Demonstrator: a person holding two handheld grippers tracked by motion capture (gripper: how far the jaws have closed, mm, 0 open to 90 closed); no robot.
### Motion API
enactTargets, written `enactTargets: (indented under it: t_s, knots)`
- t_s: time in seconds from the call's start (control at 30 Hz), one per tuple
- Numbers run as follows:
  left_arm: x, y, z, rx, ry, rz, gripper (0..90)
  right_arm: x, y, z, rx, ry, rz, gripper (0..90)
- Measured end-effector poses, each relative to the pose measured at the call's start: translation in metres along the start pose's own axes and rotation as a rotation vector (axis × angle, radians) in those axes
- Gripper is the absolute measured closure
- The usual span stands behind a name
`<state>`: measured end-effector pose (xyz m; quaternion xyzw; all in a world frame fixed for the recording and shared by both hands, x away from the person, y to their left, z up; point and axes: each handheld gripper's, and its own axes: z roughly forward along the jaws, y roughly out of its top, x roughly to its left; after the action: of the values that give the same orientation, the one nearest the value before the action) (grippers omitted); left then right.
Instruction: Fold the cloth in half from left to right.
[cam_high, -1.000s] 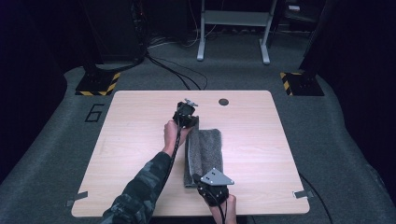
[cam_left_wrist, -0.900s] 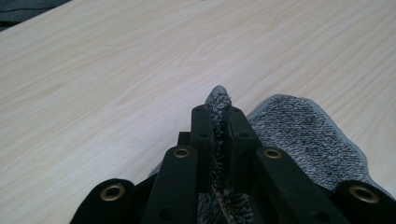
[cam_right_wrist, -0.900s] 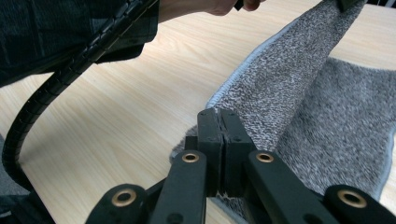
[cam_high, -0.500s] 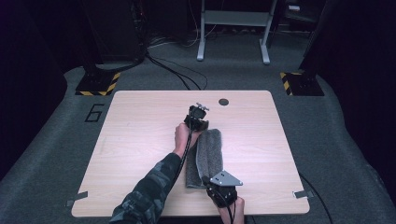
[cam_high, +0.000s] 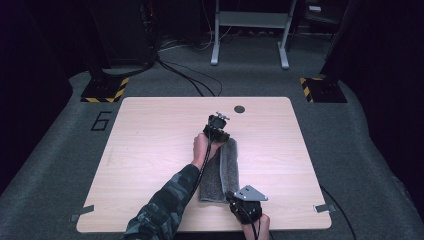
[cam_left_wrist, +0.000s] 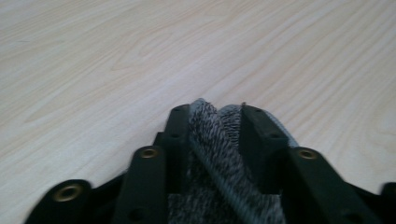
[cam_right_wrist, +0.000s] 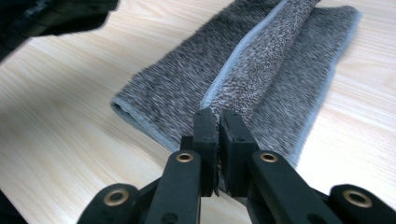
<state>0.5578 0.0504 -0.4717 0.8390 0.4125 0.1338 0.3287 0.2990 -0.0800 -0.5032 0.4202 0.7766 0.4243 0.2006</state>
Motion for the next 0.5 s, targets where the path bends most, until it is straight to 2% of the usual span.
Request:
enactTargets:
  t_s: [0.03,0.07,0.2,0.33,0.5]
  knots:
    - [0.000,0.000,-0.002,-0.005,0.003,-0.003,56.0,-0.002,-0.002,-0.001,0.004,0.000,-0.008,83.9]
    - [0.000,0.000,-0.004,-0.016,-0.004,-0.007,51.0,-0.004,-0.004,-0.001,0.007,-0.006,0.005,82.7]
    - [0.002,0.001,-0.017,-0.056,-0.002,-0.003,38.6,-0.014,-0.014,-0.005,0.030,-0.021,0.024,75.9]
    - [0.006,-0.004,-0.030,-0.066,0.011,0.012,31.9,-0.025,-0.018,-0.013,0.058,-0.044,0.043,67.6]
    - [0.012,-0.025,-0.042,-0.059,0.029,0.018,27.5,-0.041,-0.015,-0.024,0.028,-0.071,0.105,52.9]
